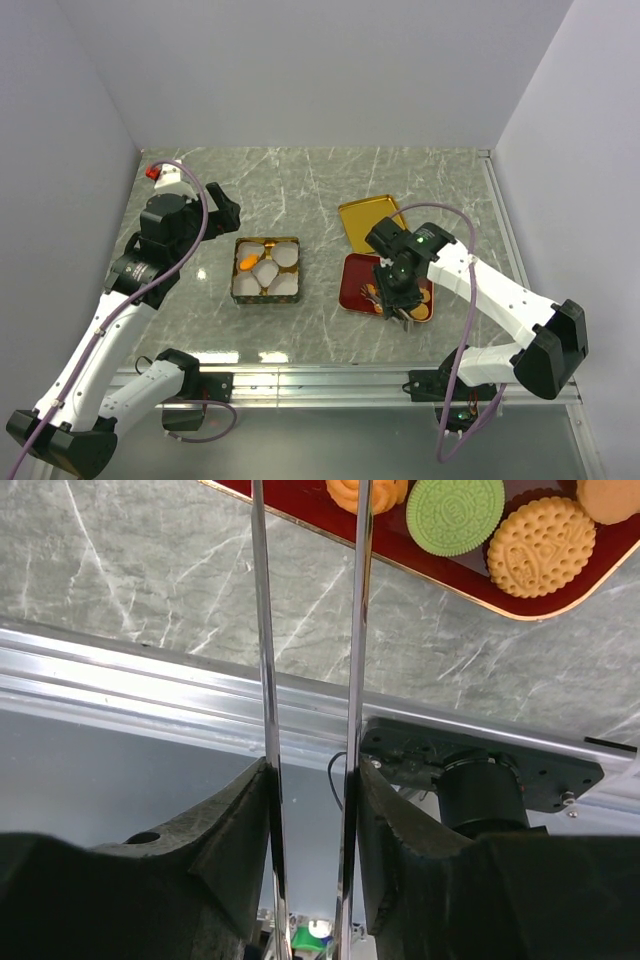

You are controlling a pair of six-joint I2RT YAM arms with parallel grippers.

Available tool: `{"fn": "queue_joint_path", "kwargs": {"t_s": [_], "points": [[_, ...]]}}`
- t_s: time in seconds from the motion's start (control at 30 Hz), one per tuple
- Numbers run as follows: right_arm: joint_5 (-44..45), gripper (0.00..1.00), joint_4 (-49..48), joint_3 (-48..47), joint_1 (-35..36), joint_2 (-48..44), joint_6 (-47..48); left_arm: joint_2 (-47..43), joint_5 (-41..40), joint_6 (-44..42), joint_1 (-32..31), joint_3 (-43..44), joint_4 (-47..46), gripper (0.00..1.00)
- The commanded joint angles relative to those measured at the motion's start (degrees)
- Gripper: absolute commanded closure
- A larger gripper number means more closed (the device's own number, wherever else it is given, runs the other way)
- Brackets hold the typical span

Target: Pack the cookies

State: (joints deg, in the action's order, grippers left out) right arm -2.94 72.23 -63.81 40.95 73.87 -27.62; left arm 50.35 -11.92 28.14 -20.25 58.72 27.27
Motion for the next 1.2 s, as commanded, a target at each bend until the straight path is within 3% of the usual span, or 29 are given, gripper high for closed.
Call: {"fn": "queue_joint_path", "kwargs": {"t_s": [0.0,0.67,0.97,1.17], "points": [[1.4,0.58,0.5,-4.4,0.0,0.2,-0.4,-0.7,-0.8,-0.3,-0.2,0.7,-1.3,0.00],[2.0,0.59,2.9,-32.1,0.4,8.8,2.1,-0.4,0.1,-0.1,-0.2,3.3,0.1,0.00],[-0.7,0.59,1.6,-47.1,4.7,20.6,4.1,-1.6,0.2,-0.8,-0.1,5.7,2.9,0.01],[-1.5,0.59,0.4,-51.5,6.8,27.5,4.9,-2.1,-0.2,0.2,-0.1,7.5,6.4,0.01]]}}
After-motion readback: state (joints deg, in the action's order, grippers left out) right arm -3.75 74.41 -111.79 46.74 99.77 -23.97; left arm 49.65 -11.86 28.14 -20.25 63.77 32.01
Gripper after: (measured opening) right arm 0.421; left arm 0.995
